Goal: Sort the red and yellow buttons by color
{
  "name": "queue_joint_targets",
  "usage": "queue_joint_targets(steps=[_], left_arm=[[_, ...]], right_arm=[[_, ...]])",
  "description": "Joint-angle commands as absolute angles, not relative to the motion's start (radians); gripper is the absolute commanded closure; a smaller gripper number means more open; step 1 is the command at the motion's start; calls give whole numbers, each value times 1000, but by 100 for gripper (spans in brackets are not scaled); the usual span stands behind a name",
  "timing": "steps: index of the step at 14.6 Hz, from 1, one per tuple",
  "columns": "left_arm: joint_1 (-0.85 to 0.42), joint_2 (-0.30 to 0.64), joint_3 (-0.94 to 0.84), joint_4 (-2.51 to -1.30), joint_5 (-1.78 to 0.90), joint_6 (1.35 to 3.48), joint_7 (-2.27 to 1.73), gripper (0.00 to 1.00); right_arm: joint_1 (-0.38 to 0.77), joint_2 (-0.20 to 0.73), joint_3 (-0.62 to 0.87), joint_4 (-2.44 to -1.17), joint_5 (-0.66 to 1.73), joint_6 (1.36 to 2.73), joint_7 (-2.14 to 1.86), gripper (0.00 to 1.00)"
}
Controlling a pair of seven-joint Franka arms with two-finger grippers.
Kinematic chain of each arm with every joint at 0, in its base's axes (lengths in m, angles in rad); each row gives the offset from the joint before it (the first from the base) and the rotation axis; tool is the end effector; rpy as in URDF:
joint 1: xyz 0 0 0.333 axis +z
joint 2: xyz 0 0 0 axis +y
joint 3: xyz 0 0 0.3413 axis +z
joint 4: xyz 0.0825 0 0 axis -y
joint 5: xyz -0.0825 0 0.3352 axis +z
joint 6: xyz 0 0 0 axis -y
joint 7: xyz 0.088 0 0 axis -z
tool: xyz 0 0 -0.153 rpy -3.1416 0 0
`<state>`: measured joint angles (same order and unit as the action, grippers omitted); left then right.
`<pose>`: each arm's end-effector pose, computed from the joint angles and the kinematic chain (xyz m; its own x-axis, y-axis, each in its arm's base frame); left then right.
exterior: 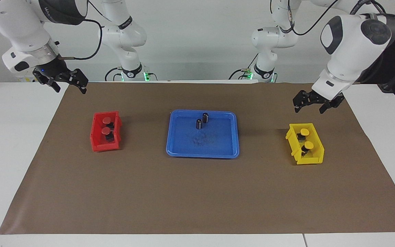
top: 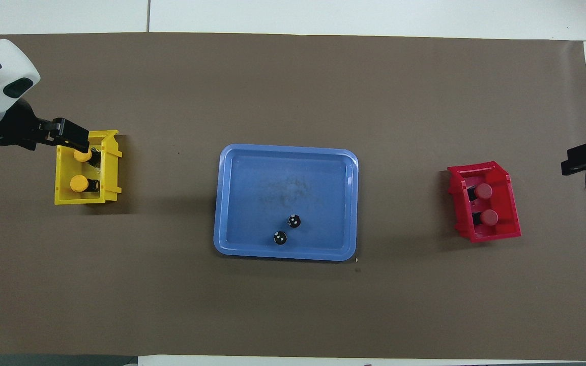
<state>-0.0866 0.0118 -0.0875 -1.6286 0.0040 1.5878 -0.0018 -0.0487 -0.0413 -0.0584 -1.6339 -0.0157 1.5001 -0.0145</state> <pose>0.4990 -0.0869 0.5749 0.9838 -0.1713 -0.0525 -0.1717 -0.9851 -0.0030 0.4757 -0.0543 0.5921 0.9914 -0.0928 -0.0926 -0.0921 -0.9957 0.0120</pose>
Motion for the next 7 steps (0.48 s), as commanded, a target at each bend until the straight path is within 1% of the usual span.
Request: queue_joint_targets(steps=[1, 7], left_arm=[[-95, -28, -80, -1640, 15, 1546, 9, 0], [-94, -54, -75, -1643, 15, 1522, 9, 0]], right_arm=[[-49, -51, -60, -1638, -12, 1489, -12, 0], [-49, -51, -60, -1638, -12, 1489, -12, 0]])
